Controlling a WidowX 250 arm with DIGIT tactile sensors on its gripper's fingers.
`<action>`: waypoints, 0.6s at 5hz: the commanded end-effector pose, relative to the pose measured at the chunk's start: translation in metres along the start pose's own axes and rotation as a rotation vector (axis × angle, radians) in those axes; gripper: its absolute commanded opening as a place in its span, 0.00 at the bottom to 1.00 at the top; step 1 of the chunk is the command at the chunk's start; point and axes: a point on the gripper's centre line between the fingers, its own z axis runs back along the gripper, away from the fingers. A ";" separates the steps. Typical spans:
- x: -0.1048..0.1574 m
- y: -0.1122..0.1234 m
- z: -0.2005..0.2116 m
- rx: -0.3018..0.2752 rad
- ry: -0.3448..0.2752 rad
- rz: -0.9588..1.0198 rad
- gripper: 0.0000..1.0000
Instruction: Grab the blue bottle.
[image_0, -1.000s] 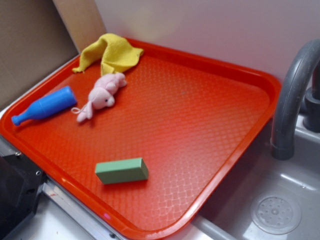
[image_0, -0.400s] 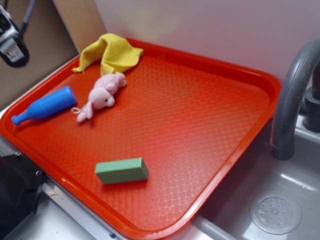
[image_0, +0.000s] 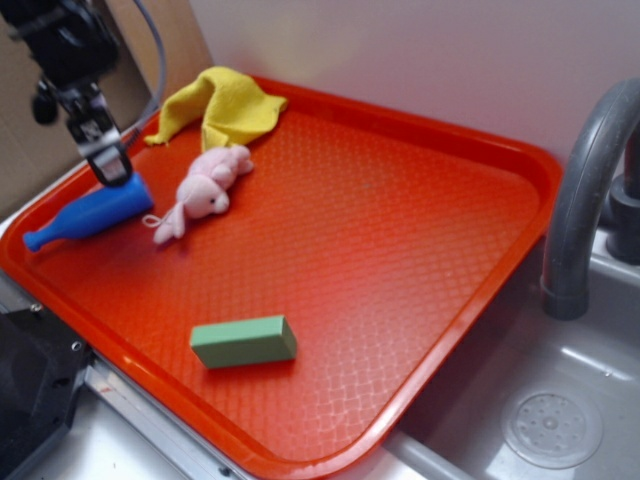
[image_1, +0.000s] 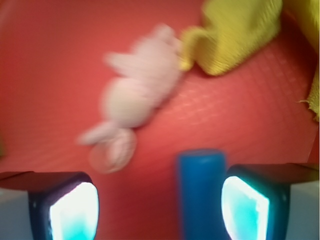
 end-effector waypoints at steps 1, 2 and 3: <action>0.001 0.006 -0.042 0.041 0.049 -0.038 1.00; 0.007 0.021 -0.054 0.053 0.083 -0.006 0.31; 0.012 0.024 -0.049 0.064 0.075 -0.016 0.00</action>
